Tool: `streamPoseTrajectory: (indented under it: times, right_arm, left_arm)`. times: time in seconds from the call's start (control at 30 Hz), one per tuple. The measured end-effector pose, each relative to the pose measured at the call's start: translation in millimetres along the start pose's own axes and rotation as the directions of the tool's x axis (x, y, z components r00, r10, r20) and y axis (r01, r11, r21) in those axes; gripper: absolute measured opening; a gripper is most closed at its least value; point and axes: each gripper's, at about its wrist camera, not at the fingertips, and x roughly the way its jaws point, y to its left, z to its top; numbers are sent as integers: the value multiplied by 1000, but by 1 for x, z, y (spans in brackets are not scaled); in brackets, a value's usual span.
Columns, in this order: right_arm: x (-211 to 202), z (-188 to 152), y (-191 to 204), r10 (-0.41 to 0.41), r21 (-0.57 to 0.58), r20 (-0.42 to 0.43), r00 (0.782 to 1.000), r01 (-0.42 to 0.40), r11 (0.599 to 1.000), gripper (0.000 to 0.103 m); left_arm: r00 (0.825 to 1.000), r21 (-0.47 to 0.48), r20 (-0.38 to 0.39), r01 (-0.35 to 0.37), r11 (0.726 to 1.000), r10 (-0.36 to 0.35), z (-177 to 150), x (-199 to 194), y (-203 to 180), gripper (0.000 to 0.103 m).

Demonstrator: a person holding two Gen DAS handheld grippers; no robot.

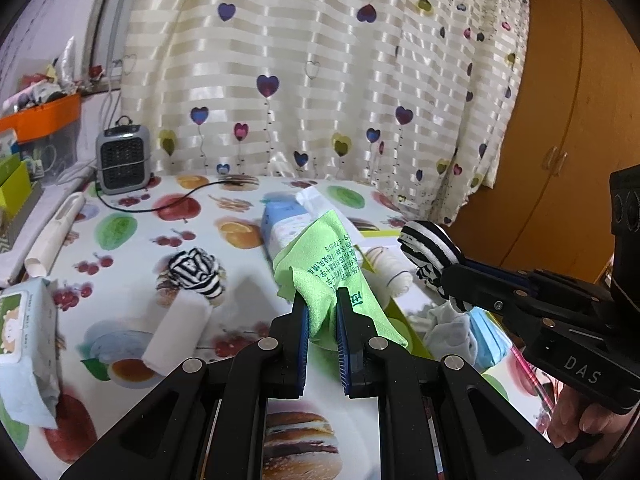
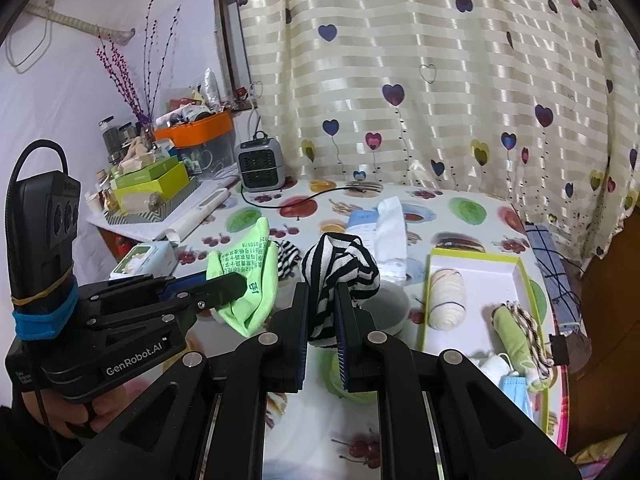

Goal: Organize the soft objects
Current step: 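Carry the green cloth and striped sock with both tools over the white box, then open both tools to drop the green cloth and striped sock into the box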

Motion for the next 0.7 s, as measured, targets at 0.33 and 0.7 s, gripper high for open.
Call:
streamPoseTrajectory:
  times: [0.33,0.7]
  right_arm:
    - [-15,-5,-59,-82,104,19,996,79,991,13]
    - [1,-12,-125,-118,198,-16,993,119,973,13]
  left_arm:
    - [999,59,-22,50,997,-49,11,24,-38,12]
    - [994,103,-70,86,991,-79,23,68,-74,12]
